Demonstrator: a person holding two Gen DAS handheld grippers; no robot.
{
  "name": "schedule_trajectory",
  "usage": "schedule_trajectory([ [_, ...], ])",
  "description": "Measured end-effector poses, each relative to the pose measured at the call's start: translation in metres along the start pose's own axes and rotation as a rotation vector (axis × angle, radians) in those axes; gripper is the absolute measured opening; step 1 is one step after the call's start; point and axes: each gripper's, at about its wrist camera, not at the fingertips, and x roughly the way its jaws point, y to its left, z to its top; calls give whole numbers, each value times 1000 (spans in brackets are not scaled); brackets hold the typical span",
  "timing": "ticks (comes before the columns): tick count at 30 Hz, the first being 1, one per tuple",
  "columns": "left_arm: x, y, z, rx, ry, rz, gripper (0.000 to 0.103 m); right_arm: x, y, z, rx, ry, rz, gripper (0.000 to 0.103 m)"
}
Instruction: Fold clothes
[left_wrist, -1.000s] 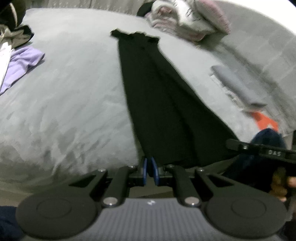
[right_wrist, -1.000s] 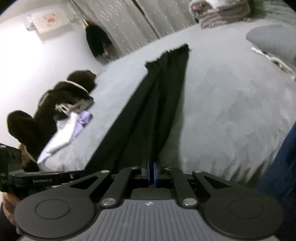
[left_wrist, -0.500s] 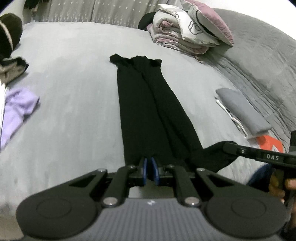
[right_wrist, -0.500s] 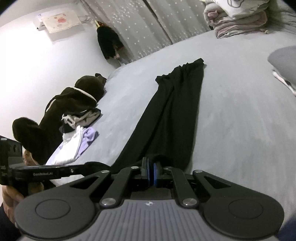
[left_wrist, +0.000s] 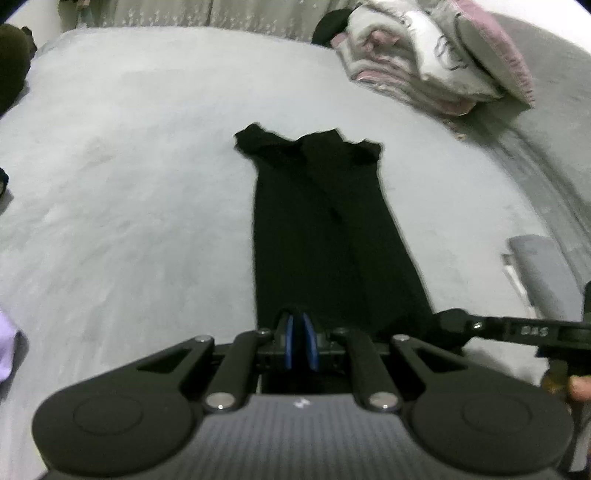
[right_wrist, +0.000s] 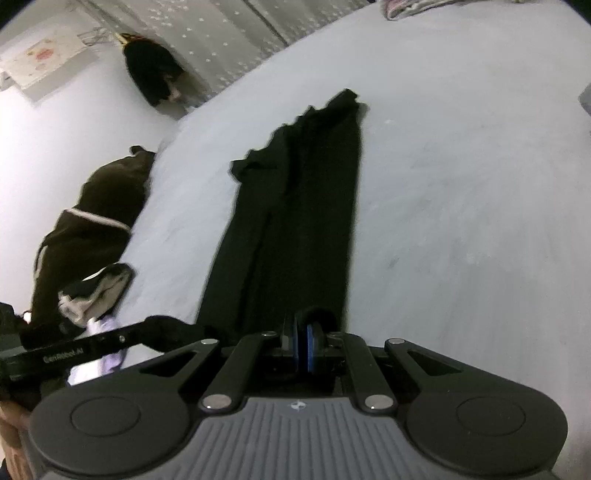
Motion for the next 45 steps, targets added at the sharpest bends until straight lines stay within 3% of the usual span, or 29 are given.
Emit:
schedule_trajectory([
  [8,33,23,23,-109,20,-55,8,25,-4,26,-53,-29,27,8],
  [14,39,29,43,-182,-28,-79,8,33,-4,49,-58,-74,34,8],
  [20,57,31,46,-188,-16,-39,9,39,-8,52,-81,-90,20,8],
  [23,61,36,47,-222,-45,-58,10,46,-9,54,-90,-100,14,8],
  [24,60,38,47,-230,-64,-61,15,48,-9,55,-91,-104,15,8],
  [27,54,41,49,-252,-133,-66,47,51,-16,53,-52,-108,-30,16],
  [30,44,43,52,-252,-193,-76,53,42,-19,53,-45,-146,-54,45],
  [31,42,43,51,-246,-194,-74,53,37,-17,53,-62,-166,-62,48],
  [37,51,33,39,-149,-157,-25,53,17,-2,55,-198,-238,-57,48],
  [42,62,21,26,-65,-146,-1,51,34,6,49,-315,-199,-76,46],
  [44,68,17,23,-41,-140,24,47,43,9,46,-363,-187,-95,39],
  [45,71,15,22,-33,-138,37,40,47,10,44,-392,-183,-105,29],
])
